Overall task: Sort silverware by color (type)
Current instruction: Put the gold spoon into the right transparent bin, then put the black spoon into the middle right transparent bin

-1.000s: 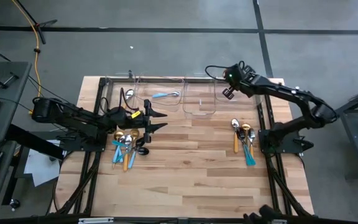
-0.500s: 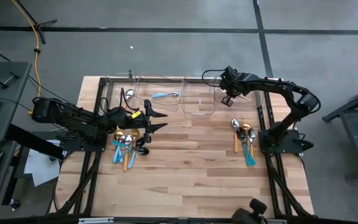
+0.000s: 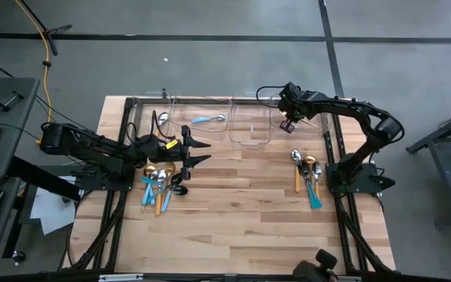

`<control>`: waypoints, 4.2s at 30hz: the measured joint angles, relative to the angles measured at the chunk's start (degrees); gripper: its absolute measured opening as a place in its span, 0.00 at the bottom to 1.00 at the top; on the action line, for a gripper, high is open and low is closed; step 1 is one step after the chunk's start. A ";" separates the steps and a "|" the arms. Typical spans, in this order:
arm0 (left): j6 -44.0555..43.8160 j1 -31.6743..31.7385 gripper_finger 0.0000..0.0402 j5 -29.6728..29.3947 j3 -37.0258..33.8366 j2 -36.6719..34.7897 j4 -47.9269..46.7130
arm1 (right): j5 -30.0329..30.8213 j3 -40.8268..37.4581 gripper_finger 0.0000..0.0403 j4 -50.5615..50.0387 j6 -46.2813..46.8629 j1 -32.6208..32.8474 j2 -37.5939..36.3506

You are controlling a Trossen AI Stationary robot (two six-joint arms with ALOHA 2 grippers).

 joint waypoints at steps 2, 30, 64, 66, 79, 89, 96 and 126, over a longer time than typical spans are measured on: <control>-0.01 -0.02 0.39 0.00 0.00 0.00 0.01 | 0.00 0.02 0.05 0.00 0.01 0.00 0.00; -2.56 0.00 0.39 0.02 0.00 0.00 0.04 | -37.30 -8.48 0.27 10.86 14.03 6.22 -32.36; -1.31 1.25 0.39 3.98 0.00 -0.04 -5.09 | -11.72 -27.58 0.27 79.56 13.22 45.44 -20.51; -0.92 1.25 0.39 4.80 0.00 -0.41 -5.11 | -11.74 -27.04 0.27 79.25 14.35 45.44 -20.02; -0.03 1.27 0.39 5.12 0.00 -3.80 -7.40 | -12.35 -26.86 0.27 77.37 16.96 45.44 -19.89; 0.04 1.27 0.39 5.09 0.00 -3.76 -7.65 | -12.39 -26.88 0.27 77.02 17.04 45.44 -19.89; 0.02 1.27 0.39 5.07 0.00 -3.76 -7.65 | -12.41 -26.91 0.27 76.85 17.02 45.44 -19.91; -17.84 -4.50 0.39 4.28 19.19 -6.56 -74.03 | -12.41 -26.95 0.27 74.19 16.56 45.42 -19.93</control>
